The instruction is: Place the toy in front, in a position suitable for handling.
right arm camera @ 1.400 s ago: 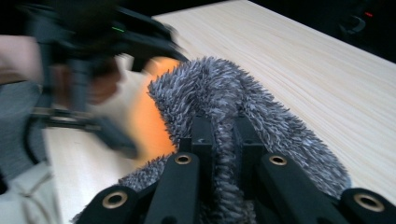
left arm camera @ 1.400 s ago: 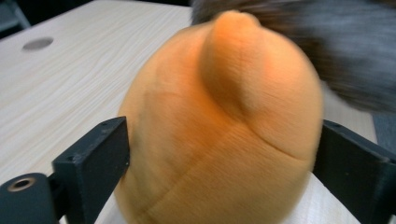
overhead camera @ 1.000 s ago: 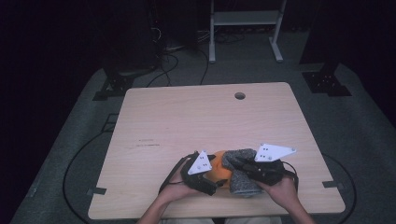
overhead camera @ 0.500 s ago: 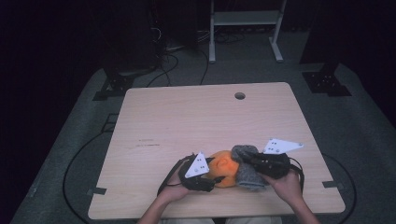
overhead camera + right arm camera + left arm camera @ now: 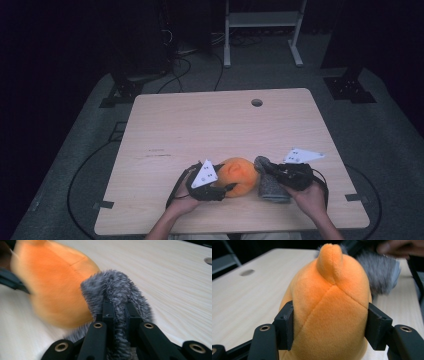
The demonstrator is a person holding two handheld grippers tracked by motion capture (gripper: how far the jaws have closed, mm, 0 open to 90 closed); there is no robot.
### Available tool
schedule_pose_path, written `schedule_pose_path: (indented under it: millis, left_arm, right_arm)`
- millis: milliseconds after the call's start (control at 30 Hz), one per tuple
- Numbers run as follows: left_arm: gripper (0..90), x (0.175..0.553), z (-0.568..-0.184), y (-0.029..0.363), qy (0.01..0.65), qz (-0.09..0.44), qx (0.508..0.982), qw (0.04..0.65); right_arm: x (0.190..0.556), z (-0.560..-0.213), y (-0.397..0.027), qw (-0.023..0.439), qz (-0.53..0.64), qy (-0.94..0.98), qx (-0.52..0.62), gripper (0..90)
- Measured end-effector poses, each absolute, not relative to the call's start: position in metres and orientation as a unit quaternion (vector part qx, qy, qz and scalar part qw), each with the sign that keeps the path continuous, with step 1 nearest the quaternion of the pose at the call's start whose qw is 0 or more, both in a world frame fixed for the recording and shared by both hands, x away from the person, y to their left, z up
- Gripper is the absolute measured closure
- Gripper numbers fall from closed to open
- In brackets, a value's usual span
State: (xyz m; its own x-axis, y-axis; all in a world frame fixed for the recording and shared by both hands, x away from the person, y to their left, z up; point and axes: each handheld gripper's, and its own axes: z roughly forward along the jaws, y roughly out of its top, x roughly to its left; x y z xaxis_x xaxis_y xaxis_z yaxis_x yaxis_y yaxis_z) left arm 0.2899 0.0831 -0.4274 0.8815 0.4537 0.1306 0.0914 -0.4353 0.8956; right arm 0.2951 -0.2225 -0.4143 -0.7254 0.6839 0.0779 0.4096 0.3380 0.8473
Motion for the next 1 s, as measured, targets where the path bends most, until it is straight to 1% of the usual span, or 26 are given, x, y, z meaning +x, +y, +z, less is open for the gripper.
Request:
schedule_pose_path:
  millis: [33, 133, 167, 200, 233, 300, 333, 367, 400, 467, 600, 700, 767, 800, 833, 867, 900, 933, 1000]
  left_arm:
    - [36.1, 0.291, -0.428, 0.083, 0.17, 0.181, 0.83, 0.499]
    - [35.5, 0.29, -0.432, 0.078, 0.162, 0.175, 0.833, 0.5]
    - [31.6, 0.29, -0.432, 0.077, 0.16, 0.168, 0.836, 0.498]
    - [21.6, 0.291, -0.432, 0.077, 0.162, 0.157, 0.837, 0.499]
    - [15.6, 0.293, -0.433, 0.079, 0.164, 0.146, 0.834, 0.506]
    - [13.3, 0.297, -0.434, 0.082, 0.174, 0.151, 0.834, 0.502]
    - [14.0, 0.298, -0.435, 0.082, 0.179, 0.144, 0.832, 0.505]
    - [17.7, 0.297, -0.436, 0.082, 0.173, 0.151, 0.833, 0.503]
    - [23.7, 0.295, -0.436, 0.081, 0.165, 0.162, 0.833, 0.503]
    - [30.7, 0.291, -0.434, 0.076, 0.159, 0.18, 0.836, 0.494]
    - [37.9, 0.285, -0.429, 0.067, 0.158, 0.196, 0.83, 0.498]
    - [38.6, 0.283, -0.425, 0.07, 0.142, 0.175, 0.833, 0.505]
    - [35.6, 0.284, -0.427, 0.072, 0.143, 0.159, 0.835, 0.507]
    - [32.7, 0.284, -0.427, 0.072, 0.143, 0.159, 0.835, 0.507]
    - [32.7, 0.284, -0.427, 0.07, 0.149, 0.162, 0.833, 0.507]
    - [33.1, 0.284, -0.428, 0.068, 0.154, 0.172, 0.833, 0.502]
    - [35.4, 0.284, -0.429, 0.064, 0.159, 0.183, 0.834, 0.495]
    - [37.2, 0.284, -0.43, 0.061, 0.161, 0.186, 0.833, 0.495]
    - [39.4, 0.282, -0.431, 0.057, 0.155, 0.185, 0.835, 0.495]
  right_arm:
    - [0.292, -0.41, -0.221, 0.137, 0.487, 0.796, 0.333, 81.5]
    - [0.282, -0.396, -0.2, 0.142, 0.507, 0.801, 0.285, 81.5]
    - [0.282, -0.397, -0.193, 0.141, 0.499, 0.809, 0.277, 81.4]
    - [0.283, -0.404, -0.187, 0.155, 0.48, 0.82, 0.271, 81.4]
    - [0.284, -0.409, -0.187, 0.155, 0.476, 0.822, 0.274, 81.4]
    - [0.289, -0.417, -0.196, 0.132, 0.482, 0.815, 0.294, 81.4]
    - [0.29, -0.416, -0.2, 0.133, 0.48, 0.813, 0.302, 81.4]
    - [0.29, -0.413, -0.203, 0.136, 0.478, 0.811, 0.308, 81.4]
    - [0.289, -0.41, -0.206, 0.141, 0.482, 0.808, 0.308, 81.4]
    - [0.283, -0.4, -0.206, 0.147, 0.5, 0.8, 0.299, 81.4]
    - [0.271, -0.384, -0.192, 0.167, 0.515, 0.799, 0.262, 81.4]
    - [0.271, -0.388, -0.188, 0.172, 0.506, 0.806, 0.256, 81.4]
    - [0.277, -0.396, -0.194, 0.154, 0.504, 0.806, 0.269, 81.4]
    - [0.277, -0.396, -0.194, 0.154, 0.504, 0.806, 0.269, 81.4]
    - [0.279, -0.4, -0.197, 0.158, 0.496, 0.806, 0.28, 81.4]
    - [0.279, -0.399, -0.197, 0.16, 0.495, 0.805, 0.285, 81.5]
    - [0.277, -0.395, -0.196, 0.166, 0.493, 0.805, 0.286, 81.5]
    - [0.273, -0.391, -0.193, 0.179, 0.494, 0.805, 0.276, 81.4]
    - [0.264, -0.383, -0.184, 0.189, 0.498, 0.809, 0.25, 81.4]
